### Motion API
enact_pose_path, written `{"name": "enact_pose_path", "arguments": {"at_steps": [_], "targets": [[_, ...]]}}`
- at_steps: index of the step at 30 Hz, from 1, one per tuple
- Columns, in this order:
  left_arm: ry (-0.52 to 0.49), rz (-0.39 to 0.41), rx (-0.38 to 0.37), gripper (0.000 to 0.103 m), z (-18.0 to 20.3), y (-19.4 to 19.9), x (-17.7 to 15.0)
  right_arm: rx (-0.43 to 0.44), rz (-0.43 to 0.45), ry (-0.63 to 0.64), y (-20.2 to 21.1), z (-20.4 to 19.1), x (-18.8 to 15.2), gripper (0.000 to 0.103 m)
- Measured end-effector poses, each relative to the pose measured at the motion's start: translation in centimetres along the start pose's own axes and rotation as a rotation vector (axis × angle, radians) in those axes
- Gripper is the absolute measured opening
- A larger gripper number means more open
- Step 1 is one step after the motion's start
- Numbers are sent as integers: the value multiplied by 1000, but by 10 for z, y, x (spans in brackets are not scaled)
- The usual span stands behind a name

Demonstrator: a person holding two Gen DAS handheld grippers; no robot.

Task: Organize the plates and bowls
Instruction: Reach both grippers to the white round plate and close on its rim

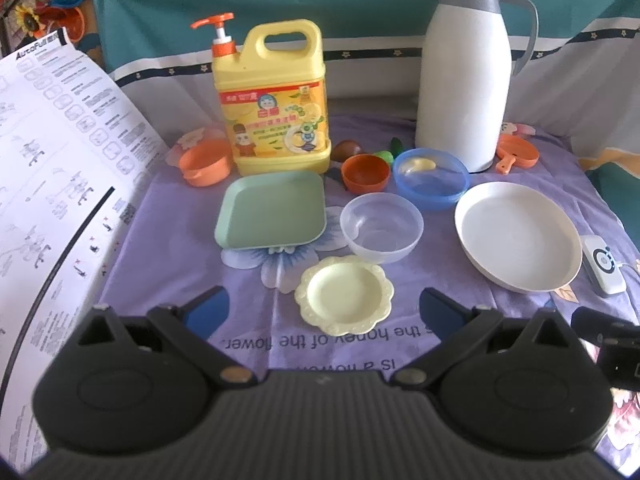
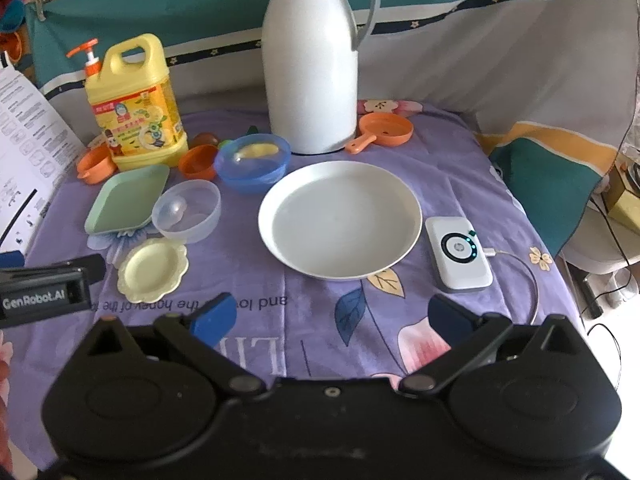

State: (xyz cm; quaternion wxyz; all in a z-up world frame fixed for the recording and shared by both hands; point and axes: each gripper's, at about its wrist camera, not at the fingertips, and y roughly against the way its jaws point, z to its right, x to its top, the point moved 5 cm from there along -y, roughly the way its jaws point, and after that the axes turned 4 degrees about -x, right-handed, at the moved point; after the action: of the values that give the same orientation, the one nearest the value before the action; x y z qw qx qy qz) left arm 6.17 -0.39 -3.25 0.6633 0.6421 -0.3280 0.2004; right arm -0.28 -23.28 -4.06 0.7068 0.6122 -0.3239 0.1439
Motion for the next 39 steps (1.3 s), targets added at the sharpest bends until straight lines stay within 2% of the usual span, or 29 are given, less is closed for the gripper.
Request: {"name": "enact_pose_path", "arguments": {"at_steps": [8, 12, 18, 23, 24, 28, 33, 36, 37, 39], "targets": [[-30, -25, -74, 103, 25, -25, 2, -34, -13, -24, -24, 22, -1, 103], [-47, -33, -118, 103, 47, -40, 8, -96, -24, -13, -42, 42, -1, 103], [-57, -52, -168, 103, 83, -68, 16, -71, -59, -51, -69, 75, 7, 103], [-70, -74, -188, 101, 108, -90, 16, -32, -45, -50, -95, 88, 29, 103], [-75, -75, -192, 100, 112, -94, 15, -19, -40, -54, -101, 91, 34, 101], [-62, -91, -221, 92, 120, -107, 15, 8, -25, -44, -125, 98, 58, 80], [-8, -112, -257, 87, 120, -120, 19, 74, -34, -89, -149, 104, 78, 63], [2, -116, -267, 84, 122, -127, 22, 101, -47, -73, -160, 99, 83, 48], [1, -119, -268, 81, 123, -128, 23, 106, -54, -69, -164, 96, 83, 43], [10, -143, -273, 75, 124, -133, 21, 109, -69, -56, -174, 93, 84, 40]]}}
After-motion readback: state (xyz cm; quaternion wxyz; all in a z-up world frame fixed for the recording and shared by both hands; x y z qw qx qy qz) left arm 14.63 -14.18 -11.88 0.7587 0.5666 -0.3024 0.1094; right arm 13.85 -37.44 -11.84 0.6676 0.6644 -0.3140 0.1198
